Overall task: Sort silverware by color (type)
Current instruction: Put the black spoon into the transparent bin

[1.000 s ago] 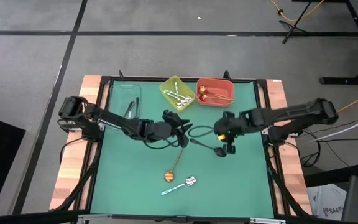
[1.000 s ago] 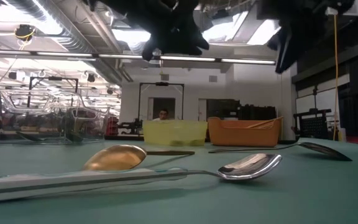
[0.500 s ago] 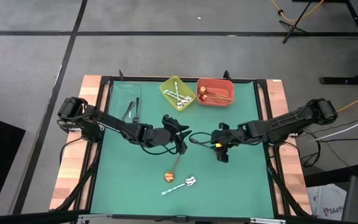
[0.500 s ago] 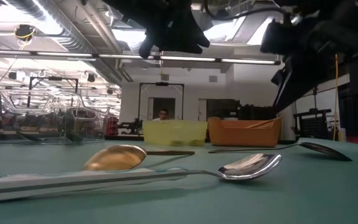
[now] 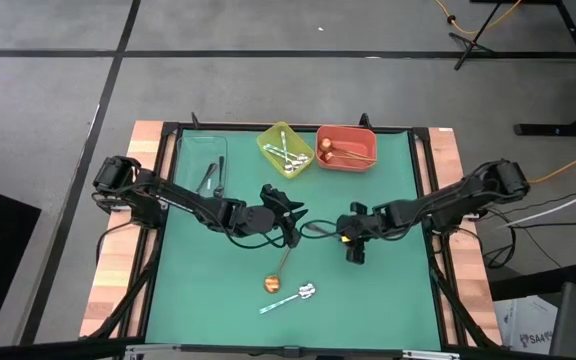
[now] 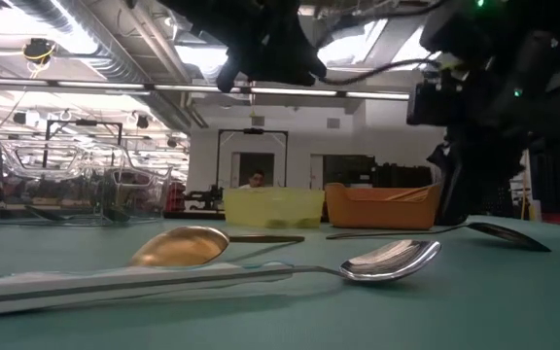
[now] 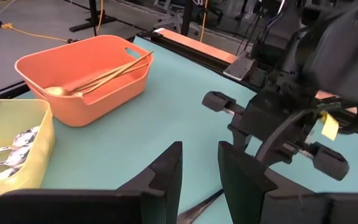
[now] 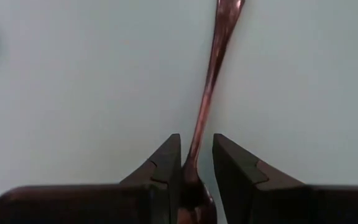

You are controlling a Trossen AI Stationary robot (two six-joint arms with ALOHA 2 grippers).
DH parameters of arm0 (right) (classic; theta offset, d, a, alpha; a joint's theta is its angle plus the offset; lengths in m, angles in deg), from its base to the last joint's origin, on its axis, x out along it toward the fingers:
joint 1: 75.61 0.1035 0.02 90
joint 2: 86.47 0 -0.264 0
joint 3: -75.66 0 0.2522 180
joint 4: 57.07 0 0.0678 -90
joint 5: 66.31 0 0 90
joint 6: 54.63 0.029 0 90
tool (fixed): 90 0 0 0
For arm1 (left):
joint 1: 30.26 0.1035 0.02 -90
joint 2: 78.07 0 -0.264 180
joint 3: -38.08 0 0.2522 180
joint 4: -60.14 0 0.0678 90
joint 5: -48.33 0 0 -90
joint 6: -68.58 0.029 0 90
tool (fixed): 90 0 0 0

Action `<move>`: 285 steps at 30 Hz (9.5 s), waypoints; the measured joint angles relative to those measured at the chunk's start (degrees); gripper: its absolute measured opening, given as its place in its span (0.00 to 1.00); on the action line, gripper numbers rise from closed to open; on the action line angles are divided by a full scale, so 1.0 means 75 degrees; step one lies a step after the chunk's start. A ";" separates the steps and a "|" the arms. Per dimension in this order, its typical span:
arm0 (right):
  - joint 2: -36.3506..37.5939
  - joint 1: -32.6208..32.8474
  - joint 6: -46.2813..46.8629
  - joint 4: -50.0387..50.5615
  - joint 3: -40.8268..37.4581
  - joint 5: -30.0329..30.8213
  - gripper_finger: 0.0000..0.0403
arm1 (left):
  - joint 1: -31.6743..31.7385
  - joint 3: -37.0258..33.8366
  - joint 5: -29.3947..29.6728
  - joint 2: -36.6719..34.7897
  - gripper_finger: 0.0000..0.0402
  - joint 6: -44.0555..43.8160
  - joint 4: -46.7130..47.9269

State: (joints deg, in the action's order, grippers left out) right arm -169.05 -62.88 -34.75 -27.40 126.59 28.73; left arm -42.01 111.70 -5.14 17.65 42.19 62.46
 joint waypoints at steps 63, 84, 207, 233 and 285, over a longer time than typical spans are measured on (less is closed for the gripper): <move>-0.0791 -0.0312 -0.2117 -0.8753 0.0801 0.0581 0.00 | -0.1352 0.0003 0.0242 -0.3514 0.24 0.1207 0.3585; -0.0791 -0.0306 -0.2582 -0.9140 0.0803 0.0150 0.00 | -0.1202 0.0003 0.0205 -0.2311 0.24 0.2151 0.0898; 0.0353 -0.0303 -0.2725 -0.7730 0.0810 0.1254 0.25 | -0.1026 0.0003 0.0810 -0.2340 0.03 0.2209 0.0512; 0.1063 -0.0303 -0.2699 -0.4969 0.0804 0.1329 0.25 | 0.1338 0.0003 0.2633 -0.5166 0.03 0.1703 0.4933; 0.1059 -0.0303 -0.2693 -0.4666 0.0804 0.1323 0.25 | 0.5247 -0.4143 -0.1000 -0.4753 0.05 -0.1602 0.6720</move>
State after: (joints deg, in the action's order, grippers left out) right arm -161.10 -65.15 -54.95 -62.40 132.62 38.65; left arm -2.66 80.63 -12.63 -17.99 30.17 112.86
